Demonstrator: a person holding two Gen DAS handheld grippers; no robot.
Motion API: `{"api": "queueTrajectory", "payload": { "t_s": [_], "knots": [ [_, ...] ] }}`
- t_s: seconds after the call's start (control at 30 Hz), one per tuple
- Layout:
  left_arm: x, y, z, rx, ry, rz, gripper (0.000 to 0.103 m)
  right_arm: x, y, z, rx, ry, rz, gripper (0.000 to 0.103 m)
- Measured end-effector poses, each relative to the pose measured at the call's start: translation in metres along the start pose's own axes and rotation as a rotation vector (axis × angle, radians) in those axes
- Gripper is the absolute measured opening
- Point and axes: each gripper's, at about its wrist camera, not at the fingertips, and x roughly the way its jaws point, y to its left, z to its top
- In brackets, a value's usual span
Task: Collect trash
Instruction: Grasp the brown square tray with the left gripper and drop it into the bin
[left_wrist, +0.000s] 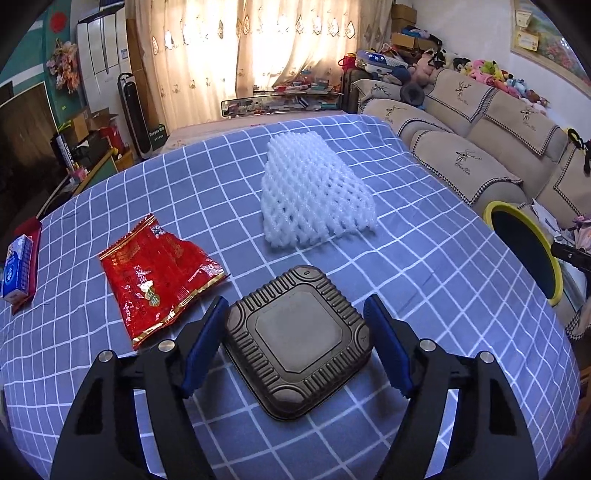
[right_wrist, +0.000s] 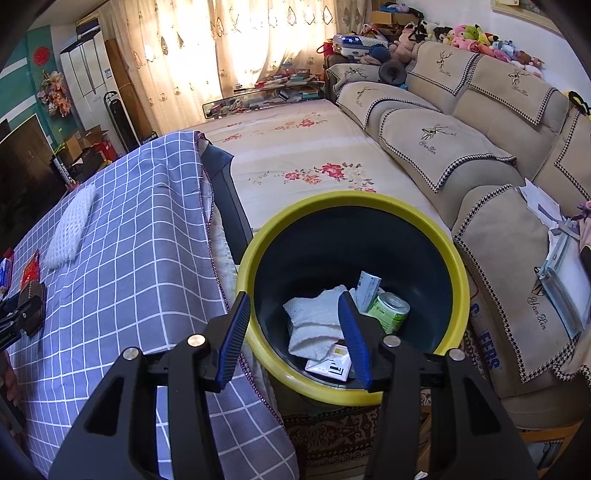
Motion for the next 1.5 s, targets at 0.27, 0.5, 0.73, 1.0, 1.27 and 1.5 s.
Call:
{"api": "queueTrajectory", "payload": {
  "t_s": [0.27, 0.5, 0.73, 1.0, 1.27, 1.5],
  "knots": [
    [-0.032, -0.025, 0.007, 0.025, -0.046, -0.033, 0.075, -0.004, -0.007, 0.001, 0.014, -0.01, 0.0, 0.047],
    [-0.051, -0.073, 0.025, 0.08, -0.08, -0.111, 0.075, -0.01, -0.023, -0.002, 0.037, -0.023, 0.012, 0.047],
    [-0.04, -0.154, 0.044, 0.197, -0.068, -0.217, 0.075, -0.023, -0.064, -0.007, 0.1, -0.05, -0.02, 0.047],
    [-0.003, -0.253, 0.066, 0.304, 0.004, -0.332, 0.075, -0.032, -0.118, -0.018, 0.183, -0.057, -0.08, 0.047],
    [0.039, -0.335, 0.079, 0.38, 0.062, -0.388, 0.075, -0.039, -0.142, -0.025, 0.222, -0.059, -0.114, 0.047],
    [0.072, -0.367, 0.081, 0.374, 0.105, -0.402, 0.077, -0.045, -0.151, -0.027, 0.235, -0.059, -0.137, 0.05]
  ]
}}
